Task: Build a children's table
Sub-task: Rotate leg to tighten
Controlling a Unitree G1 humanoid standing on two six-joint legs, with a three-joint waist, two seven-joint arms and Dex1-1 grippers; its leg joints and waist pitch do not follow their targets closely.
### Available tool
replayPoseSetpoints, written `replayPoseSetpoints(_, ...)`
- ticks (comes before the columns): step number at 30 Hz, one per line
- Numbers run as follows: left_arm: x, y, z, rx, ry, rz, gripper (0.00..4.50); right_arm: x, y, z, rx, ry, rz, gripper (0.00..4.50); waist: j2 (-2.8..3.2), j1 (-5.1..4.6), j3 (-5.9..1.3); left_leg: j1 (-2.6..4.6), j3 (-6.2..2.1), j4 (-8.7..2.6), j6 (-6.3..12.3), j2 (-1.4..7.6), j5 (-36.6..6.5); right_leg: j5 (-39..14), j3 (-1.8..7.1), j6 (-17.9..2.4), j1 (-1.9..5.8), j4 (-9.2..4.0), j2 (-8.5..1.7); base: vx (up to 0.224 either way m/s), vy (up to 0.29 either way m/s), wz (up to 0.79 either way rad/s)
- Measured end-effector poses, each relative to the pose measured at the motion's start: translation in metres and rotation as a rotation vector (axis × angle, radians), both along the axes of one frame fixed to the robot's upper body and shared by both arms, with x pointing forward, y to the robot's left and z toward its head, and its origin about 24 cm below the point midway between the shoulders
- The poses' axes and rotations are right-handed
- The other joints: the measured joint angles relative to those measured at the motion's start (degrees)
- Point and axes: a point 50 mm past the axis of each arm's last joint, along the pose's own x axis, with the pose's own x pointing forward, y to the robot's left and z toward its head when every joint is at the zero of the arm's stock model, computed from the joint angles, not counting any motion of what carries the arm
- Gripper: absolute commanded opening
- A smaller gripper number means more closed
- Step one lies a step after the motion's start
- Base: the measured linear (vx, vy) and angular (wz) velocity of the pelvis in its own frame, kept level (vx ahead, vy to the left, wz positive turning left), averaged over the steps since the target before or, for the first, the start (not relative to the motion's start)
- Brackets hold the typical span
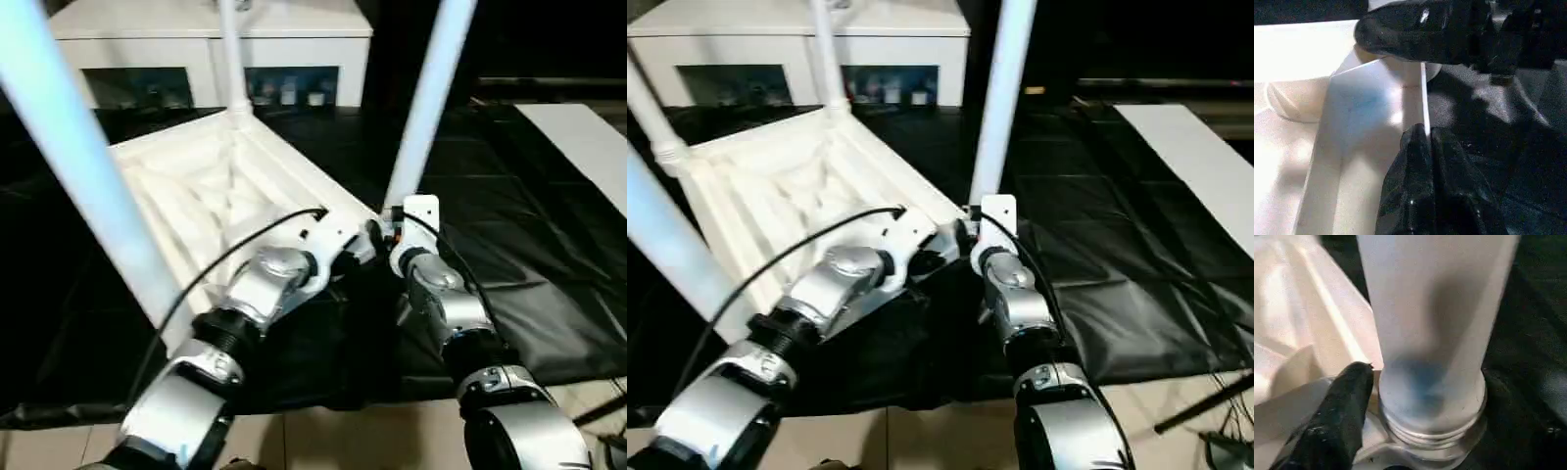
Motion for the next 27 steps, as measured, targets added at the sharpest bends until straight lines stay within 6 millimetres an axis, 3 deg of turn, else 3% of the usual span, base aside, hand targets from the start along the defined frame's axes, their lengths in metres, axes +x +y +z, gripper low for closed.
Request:
replayPoseSetpoints(7,-0.008,0.033,0.002,0.005,0.001,-0.131,0.00,-0.011,-0.022,0.022,-0.038,-0.108,0.304,3.77,-0.03,0.75,0.03,-0.13,-0.03,-0.14,-0.01,0.05,0.0,0.0,-0.10,0.1,-0.17,-0.18,0.02,0.000,0.000,0.00)
replayPoseSetpoints(11,-0.015,0.051,0.003,0.009,0.025,-0.216,0.00,-0.027,-0.044,0.018,-0.110,-0.093,0.470,3.77,-0.07,1.45,0.06,-0.20,0.01,-0.13,0.03,0.02,0.0,0.0,-0.06,0.1,-0.16,-0.30,-0.01,0.000,0.000,0.00)
replayPoseSetpoints(18,-0.033,0.072,0.004,-0.019,0.102,-0.352,0.00,-0.049,-0.049,0.019,-0.106,-0.058,0.717,3.77,-0.15,1.97,0.12,-0.24,0.01,-0.14,0.01,0.02,0.0,0.0,-0.06,0.1,-0.15,-0.30,-0.01,0.000,0.000,0.00)
replayPoseSetpoints(27,-0.039,0.078,0.006,-0.026,0.154,-0.404,0.00,-0.062,-0.051,0.014,-0.123,0.018,0.886,3.77,-0.22,2.15,0.16,-0.37,0.01,-0.05,0.01,0.01,0.0,0.0,-0.06,0.1,-0.17,-0.28,-0.02,0.000,0.000,0.00)
